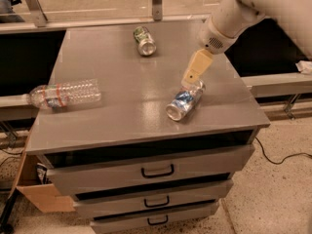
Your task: Place green can upright
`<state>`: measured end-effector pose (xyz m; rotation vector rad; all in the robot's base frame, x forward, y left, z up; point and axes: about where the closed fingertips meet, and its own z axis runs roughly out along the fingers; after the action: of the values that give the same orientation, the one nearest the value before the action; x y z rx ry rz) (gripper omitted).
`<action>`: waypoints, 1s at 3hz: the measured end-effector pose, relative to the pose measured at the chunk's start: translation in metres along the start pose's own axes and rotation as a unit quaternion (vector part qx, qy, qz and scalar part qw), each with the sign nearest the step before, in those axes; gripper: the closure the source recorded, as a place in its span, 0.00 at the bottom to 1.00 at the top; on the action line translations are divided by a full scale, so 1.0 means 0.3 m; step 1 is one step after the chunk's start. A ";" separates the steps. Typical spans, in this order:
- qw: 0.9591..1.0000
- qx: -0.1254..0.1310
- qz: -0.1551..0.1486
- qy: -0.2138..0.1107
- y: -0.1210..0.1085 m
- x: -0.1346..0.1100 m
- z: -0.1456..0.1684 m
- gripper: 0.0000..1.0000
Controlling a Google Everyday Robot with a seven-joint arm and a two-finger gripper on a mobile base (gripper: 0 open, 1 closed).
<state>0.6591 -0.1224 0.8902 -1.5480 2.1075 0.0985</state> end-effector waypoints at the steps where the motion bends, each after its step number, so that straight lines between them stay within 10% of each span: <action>1: 0.999 0.025 0.016 -0.022 -0.130 -0.115 0.107 0.00; 3: 0.998 0.030 0.027 -0.054 -0.143 -0.164 0.102 0.00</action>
Offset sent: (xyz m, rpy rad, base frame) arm 0.0455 0.0221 -0.0036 0.0314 -0.0390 -0.0356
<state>0.7196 -0.0834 0.8959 -1.4200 2.0487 0.1323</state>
